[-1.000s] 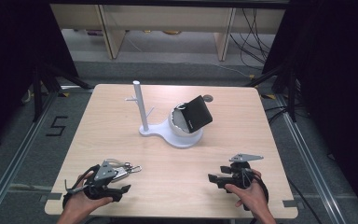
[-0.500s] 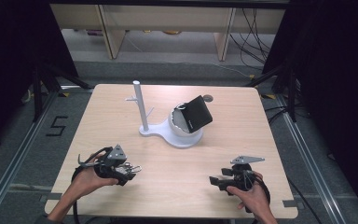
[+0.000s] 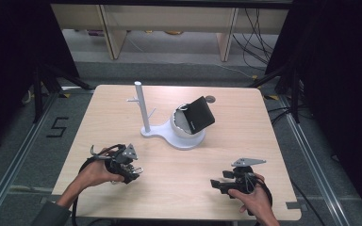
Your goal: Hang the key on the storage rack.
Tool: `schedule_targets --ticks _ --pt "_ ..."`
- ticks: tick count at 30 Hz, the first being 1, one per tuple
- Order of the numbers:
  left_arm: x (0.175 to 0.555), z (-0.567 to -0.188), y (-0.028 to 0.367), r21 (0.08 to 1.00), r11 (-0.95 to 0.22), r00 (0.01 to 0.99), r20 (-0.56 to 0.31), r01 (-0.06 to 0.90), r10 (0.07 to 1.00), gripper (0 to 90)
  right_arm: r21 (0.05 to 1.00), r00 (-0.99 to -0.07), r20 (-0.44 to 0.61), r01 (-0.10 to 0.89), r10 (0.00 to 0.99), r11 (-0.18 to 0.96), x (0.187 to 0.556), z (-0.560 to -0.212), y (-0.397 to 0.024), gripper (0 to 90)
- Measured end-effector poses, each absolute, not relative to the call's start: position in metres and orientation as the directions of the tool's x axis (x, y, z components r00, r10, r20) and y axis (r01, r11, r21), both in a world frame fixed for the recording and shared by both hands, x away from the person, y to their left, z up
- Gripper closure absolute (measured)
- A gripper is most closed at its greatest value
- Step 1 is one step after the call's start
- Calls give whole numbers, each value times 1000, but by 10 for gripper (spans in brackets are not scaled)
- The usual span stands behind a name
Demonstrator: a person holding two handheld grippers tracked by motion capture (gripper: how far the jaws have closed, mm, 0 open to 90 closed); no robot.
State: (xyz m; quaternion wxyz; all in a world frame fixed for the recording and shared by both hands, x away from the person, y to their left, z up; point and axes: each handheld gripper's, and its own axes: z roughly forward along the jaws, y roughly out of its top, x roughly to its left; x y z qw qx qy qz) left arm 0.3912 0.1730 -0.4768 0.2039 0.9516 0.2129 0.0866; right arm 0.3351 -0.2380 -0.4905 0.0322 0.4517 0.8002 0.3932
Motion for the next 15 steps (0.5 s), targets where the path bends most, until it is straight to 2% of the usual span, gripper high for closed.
schedule_targets --ticks 6,12,14,15 --pt "398 -476 167 388 -865 916 106 320 387 371 655 -594 299 697 747 292 335 -491 -237 302" --pt "408 -483 162 305 -904 939 77 299 336 400 648 -592 309 704 744 291 335 -491 -236 302" --pt "409 -484 162 302 -905 940 71 299 335 407 651 -598 308 699 740 294 335 -492 -237 302" --pt "409 -483 163 291 -909 940 70 300 333 442 638 -580 330 718 745 277 334 -491 -235 302"
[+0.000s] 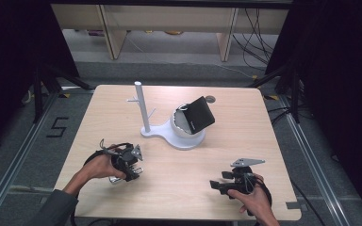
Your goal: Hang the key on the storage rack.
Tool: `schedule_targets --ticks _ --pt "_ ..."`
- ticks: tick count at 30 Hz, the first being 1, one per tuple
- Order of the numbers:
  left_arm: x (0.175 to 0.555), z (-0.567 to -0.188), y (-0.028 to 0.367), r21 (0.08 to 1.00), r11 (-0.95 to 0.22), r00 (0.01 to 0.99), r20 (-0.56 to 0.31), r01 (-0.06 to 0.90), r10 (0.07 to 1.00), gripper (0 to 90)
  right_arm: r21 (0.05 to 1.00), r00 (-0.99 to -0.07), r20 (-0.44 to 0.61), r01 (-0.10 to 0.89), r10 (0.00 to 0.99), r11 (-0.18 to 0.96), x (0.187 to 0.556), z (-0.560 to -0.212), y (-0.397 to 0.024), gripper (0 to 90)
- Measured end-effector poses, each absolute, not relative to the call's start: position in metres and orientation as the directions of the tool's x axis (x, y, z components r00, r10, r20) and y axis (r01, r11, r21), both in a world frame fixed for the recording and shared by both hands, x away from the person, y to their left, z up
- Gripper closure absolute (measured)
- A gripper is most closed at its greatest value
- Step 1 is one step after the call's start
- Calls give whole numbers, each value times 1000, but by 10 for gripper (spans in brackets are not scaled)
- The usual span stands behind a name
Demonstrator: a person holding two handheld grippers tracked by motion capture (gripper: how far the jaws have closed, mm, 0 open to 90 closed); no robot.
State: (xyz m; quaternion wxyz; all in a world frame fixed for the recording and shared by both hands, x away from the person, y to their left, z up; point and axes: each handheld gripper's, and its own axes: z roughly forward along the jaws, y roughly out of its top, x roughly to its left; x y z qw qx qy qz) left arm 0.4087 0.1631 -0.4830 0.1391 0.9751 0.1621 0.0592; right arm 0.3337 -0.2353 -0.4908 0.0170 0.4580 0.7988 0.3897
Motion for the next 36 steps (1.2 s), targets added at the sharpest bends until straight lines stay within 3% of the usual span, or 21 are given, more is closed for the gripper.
schedule_targets --ticks 8,16,36 --pt "410 -482 164 232 -902 927 2 364 375 516 645 -589 325 710 740 282 335 -492 -236 302" --pt "408 -480 148 149 -909 919 9 389 394 730 647 -589 324 709 741 281 335 -491 -236 302" --pt "410 -480 135 64 -874 875 20 482 484 745 654 -603 310 697 736 295 335 -492 -236 303"
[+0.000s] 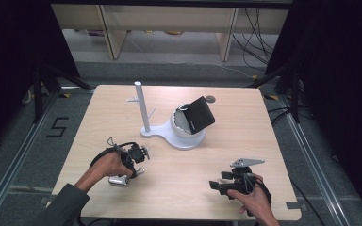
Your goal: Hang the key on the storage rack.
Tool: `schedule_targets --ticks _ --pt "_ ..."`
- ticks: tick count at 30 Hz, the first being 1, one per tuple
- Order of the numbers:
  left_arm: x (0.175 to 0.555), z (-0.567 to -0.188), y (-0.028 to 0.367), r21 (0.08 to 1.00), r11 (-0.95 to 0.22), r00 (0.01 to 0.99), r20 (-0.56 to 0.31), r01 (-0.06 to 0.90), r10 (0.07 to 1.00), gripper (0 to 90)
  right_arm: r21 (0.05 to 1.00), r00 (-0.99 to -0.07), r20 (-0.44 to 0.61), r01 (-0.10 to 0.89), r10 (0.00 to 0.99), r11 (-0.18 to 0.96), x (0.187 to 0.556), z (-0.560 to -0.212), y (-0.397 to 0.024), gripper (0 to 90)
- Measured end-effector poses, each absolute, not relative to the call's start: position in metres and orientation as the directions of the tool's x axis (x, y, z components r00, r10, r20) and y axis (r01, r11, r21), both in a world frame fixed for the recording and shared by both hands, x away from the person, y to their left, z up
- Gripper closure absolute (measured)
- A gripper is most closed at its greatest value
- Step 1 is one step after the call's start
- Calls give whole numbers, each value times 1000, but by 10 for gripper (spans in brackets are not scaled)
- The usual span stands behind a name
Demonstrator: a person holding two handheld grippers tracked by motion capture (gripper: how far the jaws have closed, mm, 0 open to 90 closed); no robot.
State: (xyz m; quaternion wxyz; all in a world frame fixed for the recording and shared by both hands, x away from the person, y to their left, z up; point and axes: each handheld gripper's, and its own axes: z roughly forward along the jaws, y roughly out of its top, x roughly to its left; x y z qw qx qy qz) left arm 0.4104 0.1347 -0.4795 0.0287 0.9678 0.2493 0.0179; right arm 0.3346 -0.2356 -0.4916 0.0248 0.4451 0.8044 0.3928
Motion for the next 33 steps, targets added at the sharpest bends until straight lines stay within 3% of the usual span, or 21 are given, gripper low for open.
schedule_targets --ticks 13,33 --pt "410 -472 149 144 -872 881 0 468 473 751 636 -584 344 721 736 275 335 -493 -236 305" --pt "411 -405 173 238 -825 842 50 513 538 751 640 -587 338 716 736 277 336 -494 -237 306"
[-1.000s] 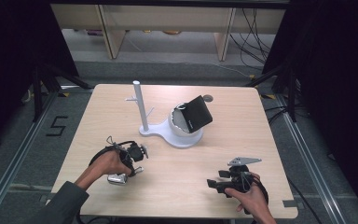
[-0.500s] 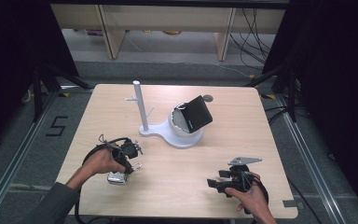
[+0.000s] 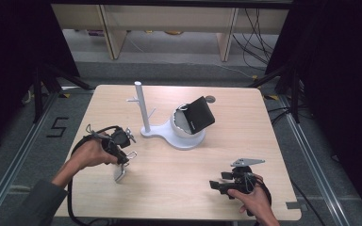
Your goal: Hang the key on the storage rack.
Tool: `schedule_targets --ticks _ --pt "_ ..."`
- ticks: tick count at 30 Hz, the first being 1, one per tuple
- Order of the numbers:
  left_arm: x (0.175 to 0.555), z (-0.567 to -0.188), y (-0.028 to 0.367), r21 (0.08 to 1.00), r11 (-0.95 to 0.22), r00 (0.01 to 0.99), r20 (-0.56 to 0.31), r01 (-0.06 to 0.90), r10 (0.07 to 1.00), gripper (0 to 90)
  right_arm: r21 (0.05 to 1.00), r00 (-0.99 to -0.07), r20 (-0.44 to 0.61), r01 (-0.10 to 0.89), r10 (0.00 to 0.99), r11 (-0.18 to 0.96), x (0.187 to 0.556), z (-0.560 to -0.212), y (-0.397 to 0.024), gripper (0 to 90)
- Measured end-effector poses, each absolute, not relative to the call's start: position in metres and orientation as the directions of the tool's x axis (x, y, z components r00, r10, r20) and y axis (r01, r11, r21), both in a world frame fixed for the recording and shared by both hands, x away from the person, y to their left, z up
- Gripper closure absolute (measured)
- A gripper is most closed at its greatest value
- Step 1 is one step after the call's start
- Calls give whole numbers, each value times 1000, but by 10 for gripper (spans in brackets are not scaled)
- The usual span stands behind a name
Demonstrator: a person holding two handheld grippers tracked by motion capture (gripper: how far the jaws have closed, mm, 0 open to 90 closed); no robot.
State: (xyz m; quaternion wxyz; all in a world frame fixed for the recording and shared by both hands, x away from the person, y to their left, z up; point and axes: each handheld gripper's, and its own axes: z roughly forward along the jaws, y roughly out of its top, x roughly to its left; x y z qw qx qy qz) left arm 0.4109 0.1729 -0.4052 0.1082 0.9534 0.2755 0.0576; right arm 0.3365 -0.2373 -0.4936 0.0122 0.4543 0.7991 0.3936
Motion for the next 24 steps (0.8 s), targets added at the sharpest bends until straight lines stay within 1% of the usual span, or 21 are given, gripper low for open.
schedule_targets --ticks 1,2,3,7,13,19,24 --pt "413 -397 177 254 -818 836 55 516 545 751 649 -592 341 711 730 273 337 -494 -238 306" --pt "413 -397 177 254 -818 836 55 516 545 751 649 -592 341 711 730 273 337 -494 -238 306" --pt "414 -393 179 255 -814 833 53 521 550 752 632 -567 369 734 736 249 335 -494 -236 306" --pt "419 -377 186 274 -798 815 77 536 574 752 630 -573 350 729 741 266 336 -493 -238 306" --pt "426 -350 191 288 -789 805 89 543 586 751 639 -584 342 719 736 273 338 -495 -239 306" --pt "433 -332 195 291 -778 789 105 557 605 751 639 -585 343 719 735 274 338 -495 -239 306" --pt "438 -325 196 300 -766 777 107 569 620 751 640 -585 344 718 734 273 338 -495 -239 306"
